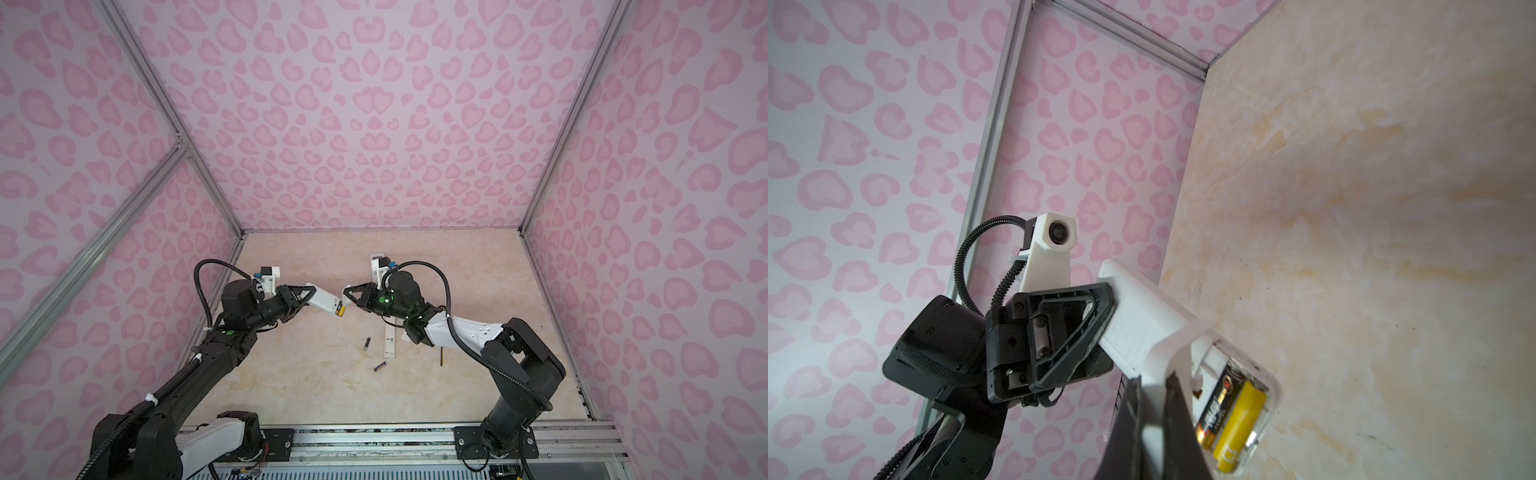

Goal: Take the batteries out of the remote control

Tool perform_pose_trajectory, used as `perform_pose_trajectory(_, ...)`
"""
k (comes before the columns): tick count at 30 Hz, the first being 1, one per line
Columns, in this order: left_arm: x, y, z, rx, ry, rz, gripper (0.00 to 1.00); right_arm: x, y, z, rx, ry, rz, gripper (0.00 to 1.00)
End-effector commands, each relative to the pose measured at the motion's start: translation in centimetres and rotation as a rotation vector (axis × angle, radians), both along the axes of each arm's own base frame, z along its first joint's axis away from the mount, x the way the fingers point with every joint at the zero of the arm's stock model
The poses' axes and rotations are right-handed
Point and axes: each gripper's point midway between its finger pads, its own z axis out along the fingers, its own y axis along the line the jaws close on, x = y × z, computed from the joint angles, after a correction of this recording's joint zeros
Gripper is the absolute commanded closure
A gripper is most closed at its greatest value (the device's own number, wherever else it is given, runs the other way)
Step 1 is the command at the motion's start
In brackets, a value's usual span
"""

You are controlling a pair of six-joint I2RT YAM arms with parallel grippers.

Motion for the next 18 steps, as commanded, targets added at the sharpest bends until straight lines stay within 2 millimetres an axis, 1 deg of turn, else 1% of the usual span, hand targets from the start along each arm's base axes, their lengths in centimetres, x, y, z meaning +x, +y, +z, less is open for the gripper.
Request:
perform_pose_trajectory(1,0.5,-0.2,0.1,0.022,-0.043,-0.028,0.96,0.8,-1.7,-1.9,-0.106,-0.01,-0.028,1.0)
perform_pose_trajectory(3,0.7,-0.2,-0.9,0.032,-0.024,-0.036,0.96,1.5,-3.1,-3.1,-0.188,-0.01,-0.06,1.0)
perform_pose_trajectory(5,0.8,-0.3,-2.0,0.043,-0.003,-0.047,0.96,2.2,-4.7,-4.8,-0.306,-0.009,-0.086,1.0)
perform_pose_trajectory(8,1.1,-0.5,-3.7,0.057,0.031,-0.068,0.96,3.0,-6.2,-6.9,-0.464,-0.021,-0.099,1.0)
perform_pose_trajectory(12,1.4,-0.6,-5.9,0.075,0.073,-0.094,0.96,4.1,-6.8,-9.2,-0.604,-0.026,-0.094,1.0)
perform_pose_trajectory(15,1.7,-0.7,-7.6,0.084,0.109,-0.115,0.96,4.8,-6.6,-11.0,-0.679,-0.008,-0.066,1.0)
perform_pose_trajectory(18,1.8,-0.9,-9.2,0.089,0.148,-0.134,0.97,5.4,-6.0,-12.3,-0.762,-0.004,-0.035,1.0)
